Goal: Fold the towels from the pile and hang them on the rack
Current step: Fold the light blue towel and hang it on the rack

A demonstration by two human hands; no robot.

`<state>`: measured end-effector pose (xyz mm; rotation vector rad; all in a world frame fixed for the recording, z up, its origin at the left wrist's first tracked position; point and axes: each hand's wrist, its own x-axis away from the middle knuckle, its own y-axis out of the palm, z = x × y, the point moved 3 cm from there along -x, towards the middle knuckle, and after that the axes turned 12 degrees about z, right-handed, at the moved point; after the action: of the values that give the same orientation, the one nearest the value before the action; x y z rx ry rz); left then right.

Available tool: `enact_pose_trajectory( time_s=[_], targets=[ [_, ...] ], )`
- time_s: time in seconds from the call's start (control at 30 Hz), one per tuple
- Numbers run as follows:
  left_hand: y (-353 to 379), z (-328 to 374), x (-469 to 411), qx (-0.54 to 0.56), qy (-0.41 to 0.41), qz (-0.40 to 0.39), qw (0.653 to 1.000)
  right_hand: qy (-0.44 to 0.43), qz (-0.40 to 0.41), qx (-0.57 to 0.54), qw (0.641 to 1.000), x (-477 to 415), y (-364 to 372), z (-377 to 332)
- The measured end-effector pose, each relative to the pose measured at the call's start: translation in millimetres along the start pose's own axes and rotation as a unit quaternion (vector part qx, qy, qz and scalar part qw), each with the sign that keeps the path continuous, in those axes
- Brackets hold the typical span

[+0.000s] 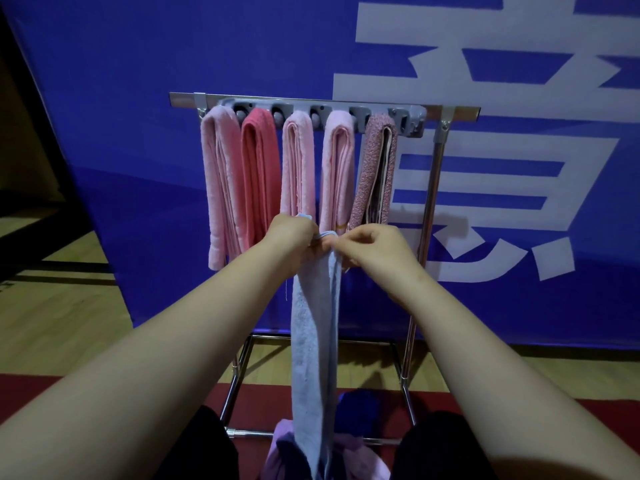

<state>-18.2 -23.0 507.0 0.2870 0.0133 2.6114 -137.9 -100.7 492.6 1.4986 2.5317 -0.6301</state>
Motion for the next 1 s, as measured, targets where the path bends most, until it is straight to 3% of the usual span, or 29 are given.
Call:
enact_pose_trajectory(
  time_s=[0.13, 0.27, 0.33, 0.4, 0.47, 0.67, 0.83, 1.0],
  targets=[
    [-3.2, -2.1, -3.8, -0.034, 0.017, -0.002, 0.999, -0.049, 0.039, 0.068, 0.996, -0.5, 1.7, -2.5],
    [-17.2, -3.3, -17.2, -0.152, 0.067, 0.01, 0.986, -0.058, 0.078, 0.124, 0.987, -5.9, -13.0, -8.2],
    [-27.3, -5.5, -27.9, -0.337, 0.144, 0.003, 0.93, -0.064, 0.09, 0.136, 0.985, -9.2, -21.5, -12.0],
    [-33.8, -13.1, -26.7, -0.52, 0.2, -0.056, 0.829, -0.082, 0.104, 0.165, 0.977, -13.7, -26.9, -15.9],
    [-39.5, -21.5, -29.7, -0.582, 0.199, -0.1, 0.782, -0.089, 0.106, 0.186, 0.973, -18.3, -29.0, -18.3],
    [-46.6, 8.5, -43.1, -0.606, 0.358, -0.023, 0.71, -0.085, 0.112, 0.217, 0.966, -24.4, -38.3, -15.1],
    [-51.8, 42.2, -32.7, -0.437, 0.511, 0.094, 0.734, -0.089, 0.2, 0.151, 0.964, -29.7, -55.3, -22.8],
    [-49.9, 35.9, -37.8, -0.542, 0.465, 0.039, 0.699, -0.064, 0.165, 0.187, 0.966, -25.9, -47.0, -7.0]
  ],
)
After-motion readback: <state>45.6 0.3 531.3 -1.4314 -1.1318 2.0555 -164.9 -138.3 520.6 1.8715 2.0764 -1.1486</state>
